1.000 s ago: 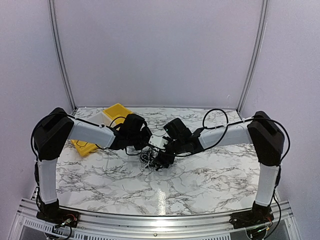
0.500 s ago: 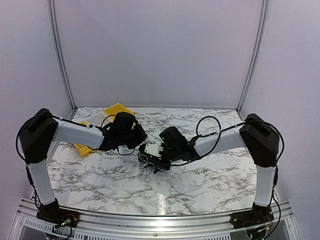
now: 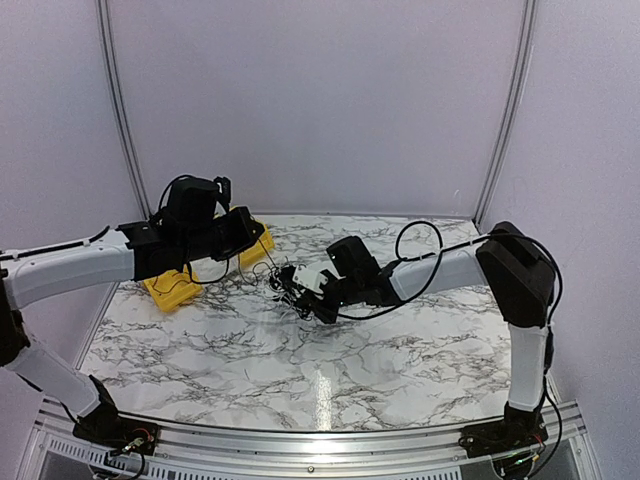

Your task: Untangle the cables

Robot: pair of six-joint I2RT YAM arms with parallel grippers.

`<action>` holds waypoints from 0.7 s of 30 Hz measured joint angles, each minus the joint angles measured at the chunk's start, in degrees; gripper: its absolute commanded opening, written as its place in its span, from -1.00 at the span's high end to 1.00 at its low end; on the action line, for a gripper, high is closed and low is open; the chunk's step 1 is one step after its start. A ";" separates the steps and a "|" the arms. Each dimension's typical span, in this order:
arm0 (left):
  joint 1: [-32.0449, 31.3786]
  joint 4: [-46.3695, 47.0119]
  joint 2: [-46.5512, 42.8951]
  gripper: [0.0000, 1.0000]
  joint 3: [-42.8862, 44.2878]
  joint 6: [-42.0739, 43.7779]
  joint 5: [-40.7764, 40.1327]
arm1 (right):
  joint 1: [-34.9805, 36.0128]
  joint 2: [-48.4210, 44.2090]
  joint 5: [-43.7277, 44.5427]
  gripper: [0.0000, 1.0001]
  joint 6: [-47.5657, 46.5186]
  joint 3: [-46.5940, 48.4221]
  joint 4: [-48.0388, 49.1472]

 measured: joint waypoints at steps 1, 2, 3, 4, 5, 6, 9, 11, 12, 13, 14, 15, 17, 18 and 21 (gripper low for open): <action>0.00 -1.97 -1.29 1.00 0.26 1.05 -0.55 | -0.26 0.00 -0.92 1.00 0.28 0.44 0.46; 0.00 -3.43 -2.21 1.00 0.63 1.79 -0.87 | -0.35 0.00 -1.60 1.00 0.46 0.66 0.76; 0.00 -5.20 -3.15 1.00 1.20 2.67 -1.20 | -0.44 0.00 -2.34 1.00 0.66 0.83 1.20; 0.00 -6.97 -3.98 1.00 1.88 3.37 -1.27 | -0.55 -0.02 -3.10 1.00 0.87 1.07 1.53; -0.02 -8.46 -4.90 1.00 2.49 4.04 -1.29 | -0.61 -0.09 -3.74 1.00 1.09 1.31 1.95; -0.02 -9.75 -5.75 1.00 2.89 4.57 -1.27 | -0.70 -0.28 -4.26 0.98 1.29 1.46 2.23; -0.04 -12.09 -8.00 1.00 2.97 5.07 -1.18 | -1.18 -1.33 -5.22 0.86 1.44 2.12 1.36; -0.04 -12.44 -9.22 1.00 2.34 5.01 -1.18 | -1.62 -2.40 -5.46 0.85 1.07 2.89 -1.14; -0.04 -12.20 -9.99 1.00 1.29 4.85 -1.22 | -1.88 -3.48 -5.27 0.85 0.59 2.89 -3.30; -0.04 -11.89 -10.80 1.00 0.02 4.66 -1.25 | -2.14 -4.42 -4.92 0.83 0.20 2.64 -5.05; -0.07 -11.23 -11.72 1.00 -1.73 4.33 -1.27 | -2.47 -5.68 -4.37 0.81 -0.37 1.88 -7.08; -0.24 -10.27 -12.70 1.00 -4.22 3.93 -1.38 | -2.82 -6.95 -3.87 0.78 -0.98 0.94 -8.50; -1.09 -7.76 -13.60 1.00 -10.34 2.82 -1.95 | -3.89 -10.88 -2.40 0.63 -2.47 -2.34 -12.13; -1.53 -6.43 -13.46 1.00 -12.92 2.19 -2.05 | -4.72 -13.07 -1.79 0.50 -3.45 -4.46 -13.57; -4.02 1.01 -10.86 1.00 -22.88 -0.28 -1.29 | -7.78 -20.39 -1.99 0.11 -7.30 -10.88 -17.53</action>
